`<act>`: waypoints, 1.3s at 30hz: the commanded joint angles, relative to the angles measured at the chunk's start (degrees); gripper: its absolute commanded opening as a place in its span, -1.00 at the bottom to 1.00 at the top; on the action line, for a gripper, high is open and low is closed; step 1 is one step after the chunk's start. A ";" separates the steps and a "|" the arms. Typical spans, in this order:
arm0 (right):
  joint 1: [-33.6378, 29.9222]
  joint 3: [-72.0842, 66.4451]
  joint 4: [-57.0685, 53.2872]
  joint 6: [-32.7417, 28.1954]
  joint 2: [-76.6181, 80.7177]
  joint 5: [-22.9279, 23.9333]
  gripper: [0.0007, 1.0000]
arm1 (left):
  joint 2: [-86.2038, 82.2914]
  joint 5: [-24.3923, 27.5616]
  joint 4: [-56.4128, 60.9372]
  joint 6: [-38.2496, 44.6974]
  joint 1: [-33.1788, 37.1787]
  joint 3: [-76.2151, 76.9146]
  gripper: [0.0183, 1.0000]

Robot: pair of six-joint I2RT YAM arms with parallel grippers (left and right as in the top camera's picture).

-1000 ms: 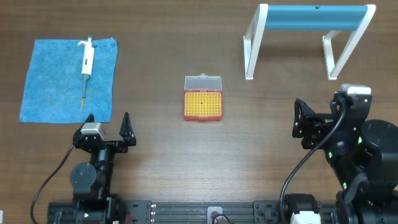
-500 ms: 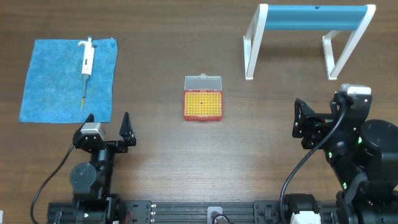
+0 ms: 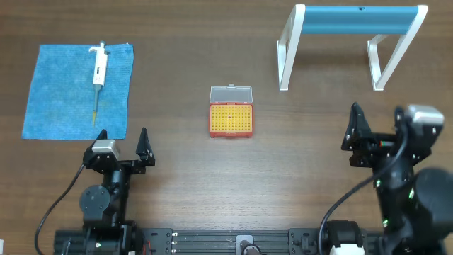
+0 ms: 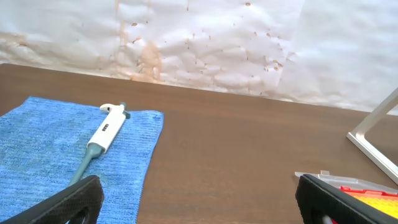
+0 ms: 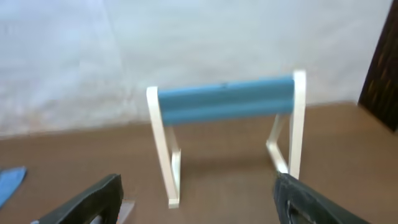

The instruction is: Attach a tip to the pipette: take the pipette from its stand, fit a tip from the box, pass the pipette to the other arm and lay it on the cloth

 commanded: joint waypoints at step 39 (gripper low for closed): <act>-0.90 -53.05 25.70 -7.52 -29.20 -3.08 0.93 | -0.48 1.11 -0.33 0.90 -0.22 -0.04 0.99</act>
